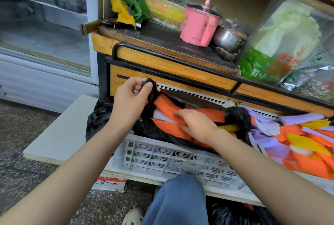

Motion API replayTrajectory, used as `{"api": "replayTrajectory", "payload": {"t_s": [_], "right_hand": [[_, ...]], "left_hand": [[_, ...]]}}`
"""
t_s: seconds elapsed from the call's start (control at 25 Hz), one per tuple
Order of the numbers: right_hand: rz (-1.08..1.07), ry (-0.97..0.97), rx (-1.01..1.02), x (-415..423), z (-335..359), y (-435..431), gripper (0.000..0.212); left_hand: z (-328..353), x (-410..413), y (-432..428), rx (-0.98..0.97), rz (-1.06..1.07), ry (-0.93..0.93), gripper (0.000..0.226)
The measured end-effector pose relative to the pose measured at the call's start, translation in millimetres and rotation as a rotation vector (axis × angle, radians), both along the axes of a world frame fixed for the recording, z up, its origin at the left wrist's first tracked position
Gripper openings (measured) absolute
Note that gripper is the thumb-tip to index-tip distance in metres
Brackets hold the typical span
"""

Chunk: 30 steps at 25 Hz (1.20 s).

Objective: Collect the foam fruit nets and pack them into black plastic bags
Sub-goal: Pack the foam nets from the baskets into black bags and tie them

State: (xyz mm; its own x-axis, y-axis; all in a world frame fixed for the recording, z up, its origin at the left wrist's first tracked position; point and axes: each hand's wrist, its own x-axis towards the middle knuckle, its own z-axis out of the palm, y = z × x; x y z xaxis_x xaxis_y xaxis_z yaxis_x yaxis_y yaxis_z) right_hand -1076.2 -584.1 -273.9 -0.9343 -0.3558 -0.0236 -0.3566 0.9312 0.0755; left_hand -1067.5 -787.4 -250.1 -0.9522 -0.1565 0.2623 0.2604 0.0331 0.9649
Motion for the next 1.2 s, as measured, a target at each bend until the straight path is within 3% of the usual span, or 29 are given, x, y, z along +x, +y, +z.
{"api": "replayTrajectory", "payload": {"t_s": [0.16, 0.24, 0.44, 0.6, 0.72, 0.84, 0.92, 1.04, 1.2], "right_hand": [[0.045, -0.155, 0.001, -0.9, -13.3, 1.4, 0.039], [0.07, -0.137, -0.016, 4.5, -8.4, 4.4, 0.039], [0.132, 0.026, -0.024, 36.0, 24.5, 36.0, 0.035], [0.065, 0.312, -0.056, 69.0, 44.0, 99.6, 0.03], [-0.074, 0.466, -0.151, 91.8, 44.2, 169.4, 0.029], [-0.281, 0.524, -0.187, 101.0, 31.3, 244.8, 0.018], [-0.43, 0.494, -0.166, 99.3, 17.8, 294.4, 0.026], [-0.618, 0.375, -0.2, 87.6, -2.2, 345.6, 0.043], [-0.701, 0.273, -0.222, 60.0, -35.3, 383.7, 0.054]], "left_hand": [[-6.1, 0.8, 1.4, -0.075, -0.037, 0.009, 0.008], [-5.1, 5.8, 4.5, -0.22, -0.026, 0.091, 0.005], [6.2, 16.1, 35.1, -0.79, -0.142, 0.346, 0.01], [8.1, 10.9, 82.7, -1.147, -0.188, 0.546, 0.024], [12.8, 11.0, 140.1, -1.217, -0.264, 0.703, 0.037], [21.4, 7.3, 209.2, -1.151, -0.35, 0.799, 0.037], [24.1, -2.8, 261.6, -1.103, -0.409, 0.845, 0.037], [11.0, -35.3, 336.2, -1.131, -0.517, 0.74, 0.036], [-30.3, -88.2, 406.3, -1.341, -0.58, 0.568, 0.044]]}}
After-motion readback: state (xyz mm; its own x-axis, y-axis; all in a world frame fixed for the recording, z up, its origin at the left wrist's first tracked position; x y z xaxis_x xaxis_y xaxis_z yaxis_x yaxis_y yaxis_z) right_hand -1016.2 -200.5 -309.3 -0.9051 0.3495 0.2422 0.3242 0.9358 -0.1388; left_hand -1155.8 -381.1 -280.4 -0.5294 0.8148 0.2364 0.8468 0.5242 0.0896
